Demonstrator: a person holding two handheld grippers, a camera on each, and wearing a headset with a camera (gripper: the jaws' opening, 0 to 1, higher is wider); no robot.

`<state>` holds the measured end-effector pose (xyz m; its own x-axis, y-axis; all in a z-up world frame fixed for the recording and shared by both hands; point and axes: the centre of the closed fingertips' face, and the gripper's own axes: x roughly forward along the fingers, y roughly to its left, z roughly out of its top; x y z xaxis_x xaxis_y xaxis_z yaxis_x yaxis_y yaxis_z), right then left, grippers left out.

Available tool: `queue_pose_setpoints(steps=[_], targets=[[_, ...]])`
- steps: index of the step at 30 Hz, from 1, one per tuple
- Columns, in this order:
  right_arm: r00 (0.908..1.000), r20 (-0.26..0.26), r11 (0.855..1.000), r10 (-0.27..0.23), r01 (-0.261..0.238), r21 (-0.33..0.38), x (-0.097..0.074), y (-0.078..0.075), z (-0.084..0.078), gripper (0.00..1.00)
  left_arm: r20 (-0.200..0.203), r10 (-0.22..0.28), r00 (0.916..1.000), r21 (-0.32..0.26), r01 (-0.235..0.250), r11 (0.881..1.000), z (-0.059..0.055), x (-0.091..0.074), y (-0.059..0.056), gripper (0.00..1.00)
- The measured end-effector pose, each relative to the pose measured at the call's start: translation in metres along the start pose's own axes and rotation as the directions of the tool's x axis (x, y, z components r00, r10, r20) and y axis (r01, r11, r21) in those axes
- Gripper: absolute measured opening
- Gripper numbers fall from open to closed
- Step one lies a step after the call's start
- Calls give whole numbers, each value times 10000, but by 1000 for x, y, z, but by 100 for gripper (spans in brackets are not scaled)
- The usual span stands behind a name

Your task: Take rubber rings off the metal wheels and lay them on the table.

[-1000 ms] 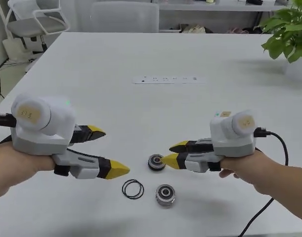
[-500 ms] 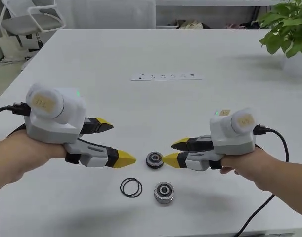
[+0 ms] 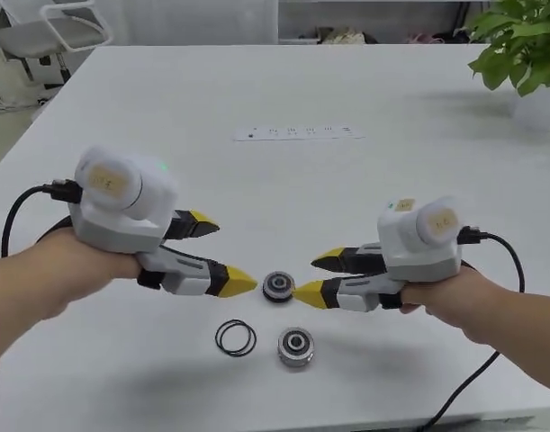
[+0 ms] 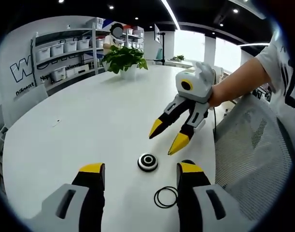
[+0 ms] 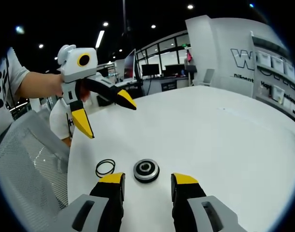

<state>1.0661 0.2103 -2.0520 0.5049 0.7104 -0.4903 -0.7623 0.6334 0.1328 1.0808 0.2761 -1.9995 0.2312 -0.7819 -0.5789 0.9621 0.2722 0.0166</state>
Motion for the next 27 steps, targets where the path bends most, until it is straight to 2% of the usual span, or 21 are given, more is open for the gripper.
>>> queue_pose_setpoints(steps=[11, 27], targets=[[10000, -38, 10000, 26, -26, -80, 4, 0, -5, 38, -129, -231, 9996, 94, 233, 9997, -1, 18, -1, 53], [10000, -62, 10000, 41, -41, -61, 6, 0, -11, 39, -551, -747, 9957, 208, 760, 9969, -10, 44, -11, 42]])
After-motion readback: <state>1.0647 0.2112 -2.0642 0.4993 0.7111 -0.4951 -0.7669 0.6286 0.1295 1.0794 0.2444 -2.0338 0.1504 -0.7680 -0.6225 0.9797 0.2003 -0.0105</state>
